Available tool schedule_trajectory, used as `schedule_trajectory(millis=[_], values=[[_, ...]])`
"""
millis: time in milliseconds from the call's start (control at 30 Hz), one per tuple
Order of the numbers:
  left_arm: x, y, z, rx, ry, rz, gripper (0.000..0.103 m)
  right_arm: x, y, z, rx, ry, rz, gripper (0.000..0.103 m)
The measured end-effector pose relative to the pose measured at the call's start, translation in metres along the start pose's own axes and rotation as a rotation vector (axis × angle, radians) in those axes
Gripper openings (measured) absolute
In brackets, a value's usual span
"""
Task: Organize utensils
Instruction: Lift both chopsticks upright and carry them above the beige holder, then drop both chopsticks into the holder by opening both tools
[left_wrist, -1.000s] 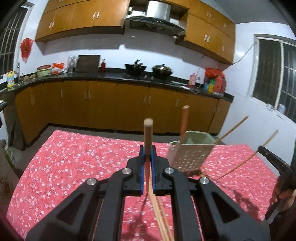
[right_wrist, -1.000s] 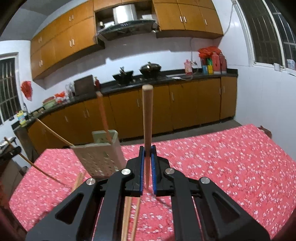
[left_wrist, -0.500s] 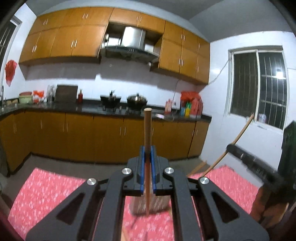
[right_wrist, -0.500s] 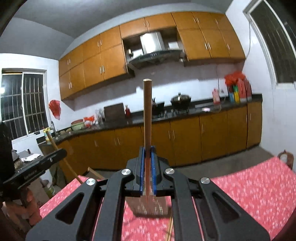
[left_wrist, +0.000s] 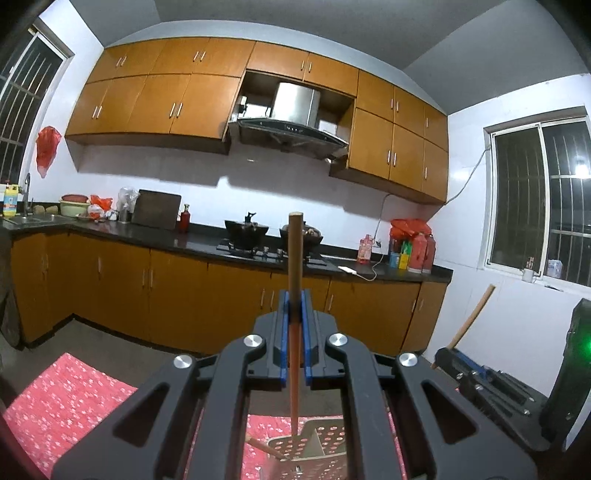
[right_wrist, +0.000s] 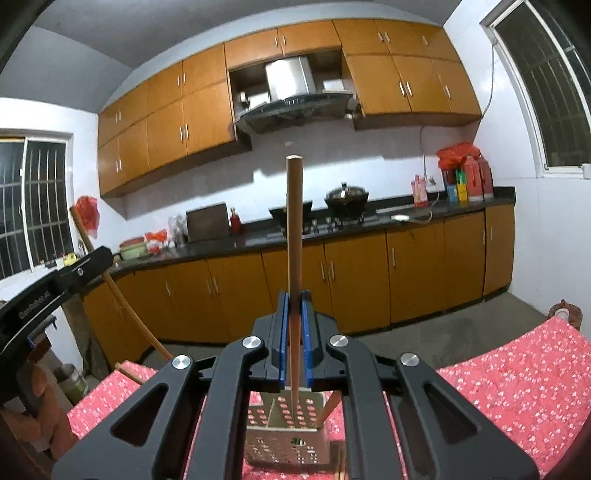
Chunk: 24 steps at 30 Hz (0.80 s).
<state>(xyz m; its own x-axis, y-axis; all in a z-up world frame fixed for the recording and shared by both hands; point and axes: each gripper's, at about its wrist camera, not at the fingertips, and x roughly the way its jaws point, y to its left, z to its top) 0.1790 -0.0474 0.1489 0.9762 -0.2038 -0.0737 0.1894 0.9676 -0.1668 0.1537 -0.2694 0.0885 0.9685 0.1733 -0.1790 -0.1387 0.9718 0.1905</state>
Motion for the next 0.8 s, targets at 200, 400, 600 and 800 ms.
schedule_trajectory(millis=[200, 400, 600, 800], values=[[0.019, 0.006, -0.024, -0.006, 0.064, -0.006, 0.007, 0.005, 0.004, -0.014, -0.015, 0.056, 0.018, 0.008], [0.018, 0.018, -0.029, -0.035, 0.092, 0.002, 0.017, -0.005, 0.004, -0.013, -0.004, 0.062, 0.028, 0.019], [-0.007, 0.028, -0.015, -0.065, 0.05, -0.006, 0.02, -0.026, 0.002, -0.003, 0.009, 0.025, 0.028, 0.029], [-0.051, 0.044, -0.008, -0.099, 0.026, -0.002, 0.028, -0.058, -0.015, 0.002, 0.02, -0.003, -0.009, 0.03]])
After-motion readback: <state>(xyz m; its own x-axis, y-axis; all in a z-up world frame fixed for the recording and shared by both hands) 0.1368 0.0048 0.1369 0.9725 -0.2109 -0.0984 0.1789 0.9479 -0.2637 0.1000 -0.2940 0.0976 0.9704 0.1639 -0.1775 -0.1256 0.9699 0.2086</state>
